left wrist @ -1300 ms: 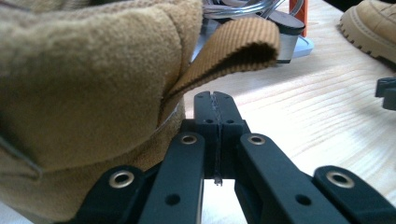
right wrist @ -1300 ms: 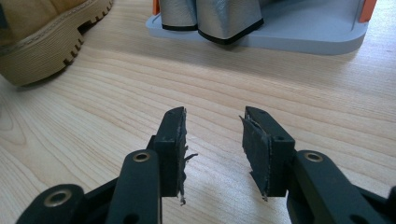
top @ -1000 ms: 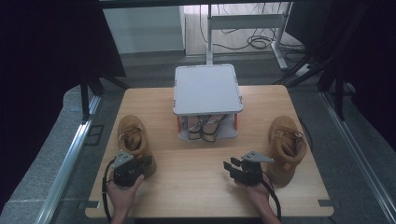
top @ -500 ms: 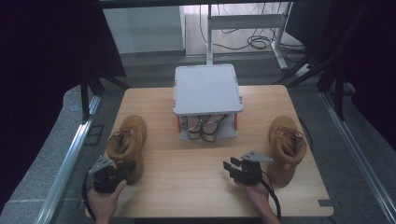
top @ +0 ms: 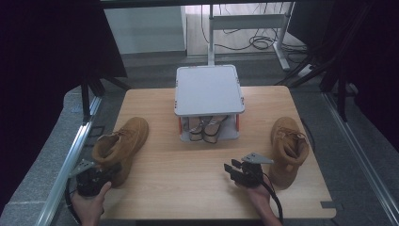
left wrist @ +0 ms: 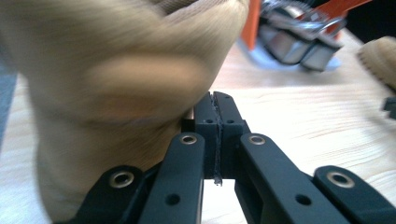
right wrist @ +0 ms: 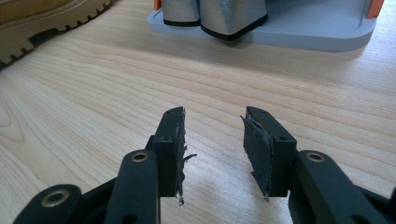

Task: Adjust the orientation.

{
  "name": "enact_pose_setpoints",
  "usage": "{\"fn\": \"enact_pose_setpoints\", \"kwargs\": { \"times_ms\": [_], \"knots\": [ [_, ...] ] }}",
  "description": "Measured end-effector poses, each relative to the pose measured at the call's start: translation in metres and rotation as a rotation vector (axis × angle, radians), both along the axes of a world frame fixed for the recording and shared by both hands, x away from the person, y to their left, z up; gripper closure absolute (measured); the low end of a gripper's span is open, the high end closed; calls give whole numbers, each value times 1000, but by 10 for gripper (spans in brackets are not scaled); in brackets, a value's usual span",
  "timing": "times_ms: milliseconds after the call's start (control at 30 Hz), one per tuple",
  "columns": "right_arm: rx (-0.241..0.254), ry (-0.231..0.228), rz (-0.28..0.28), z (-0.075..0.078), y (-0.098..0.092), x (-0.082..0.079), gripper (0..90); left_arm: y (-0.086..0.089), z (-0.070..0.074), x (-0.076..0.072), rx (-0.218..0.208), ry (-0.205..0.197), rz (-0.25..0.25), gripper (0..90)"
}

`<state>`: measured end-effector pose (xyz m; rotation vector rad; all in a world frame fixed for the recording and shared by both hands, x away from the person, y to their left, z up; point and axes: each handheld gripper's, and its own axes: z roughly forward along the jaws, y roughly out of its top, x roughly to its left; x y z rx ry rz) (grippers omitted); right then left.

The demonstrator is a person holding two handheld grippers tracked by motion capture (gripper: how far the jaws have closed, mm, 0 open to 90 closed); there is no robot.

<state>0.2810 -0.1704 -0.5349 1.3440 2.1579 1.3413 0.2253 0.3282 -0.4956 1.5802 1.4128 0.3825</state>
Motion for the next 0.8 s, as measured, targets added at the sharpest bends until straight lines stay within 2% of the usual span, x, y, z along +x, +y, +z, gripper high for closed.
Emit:
{"fn": "enact_pose_setpoints", "kwargs": {
  "times_ms": [67,233,333,433,500,567,800],
  "knots": [
    [-3,2,-1,0,0,0,578,5,-2,1,-47,3,-9,898],
    [-5,4,-5,0,-1,1,579,15,0,-1,-31,-1,21,898],
    [-6,4,-3,-1,-1,1,578,24,0,-3,-22,0,64,896],
    [-7,4,-3,-1,-1,1,578,29,-1,-3,-29,-3,79,895],
    [-7,7,-3,-1,0,1,578,30,-2,-3,-47,-2,70,894],
    [-8,9,-1,-2,1,1,578,26,-2,-2,-48,-1,55,889],
    [-8,1,0,-1,0,0,578,6,10,-3,-25,-57,-2,857]
  ]
}}
